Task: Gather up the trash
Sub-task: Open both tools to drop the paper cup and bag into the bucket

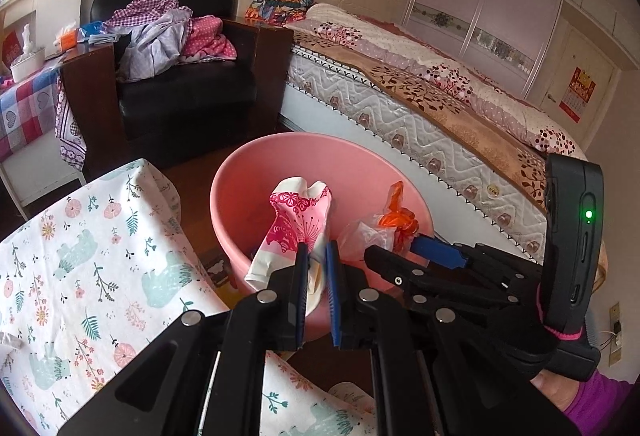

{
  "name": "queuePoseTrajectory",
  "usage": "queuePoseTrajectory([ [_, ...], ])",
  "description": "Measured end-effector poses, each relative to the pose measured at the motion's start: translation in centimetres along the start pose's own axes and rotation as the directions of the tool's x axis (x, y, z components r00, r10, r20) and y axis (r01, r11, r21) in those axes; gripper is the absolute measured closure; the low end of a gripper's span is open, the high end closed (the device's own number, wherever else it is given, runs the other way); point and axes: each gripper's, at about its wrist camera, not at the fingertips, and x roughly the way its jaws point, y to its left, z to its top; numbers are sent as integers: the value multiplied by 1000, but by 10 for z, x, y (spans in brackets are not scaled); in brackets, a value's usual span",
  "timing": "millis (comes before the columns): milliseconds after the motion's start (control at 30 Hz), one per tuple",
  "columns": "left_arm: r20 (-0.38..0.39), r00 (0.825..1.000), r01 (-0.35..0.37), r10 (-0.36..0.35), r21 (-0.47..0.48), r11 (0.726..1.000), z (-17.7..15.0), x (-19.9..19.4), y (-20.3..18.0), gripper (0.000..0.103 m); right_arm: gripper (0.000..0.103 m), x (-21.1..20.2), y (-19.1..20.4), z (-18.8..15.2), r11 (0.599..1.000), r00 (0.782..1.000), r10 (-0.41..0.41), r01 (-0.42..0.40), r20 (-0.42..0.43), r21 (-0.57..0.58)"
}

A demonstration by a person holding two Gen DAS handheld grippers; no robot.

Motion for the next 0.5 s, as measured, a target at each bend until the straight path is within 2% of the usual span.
queuePoseTrajectory([
  [500,6,1000,10,-10,-4,1000,0,1,1,95,54,5,2,-4,1000,1000,-16,16,-4,-10],
])
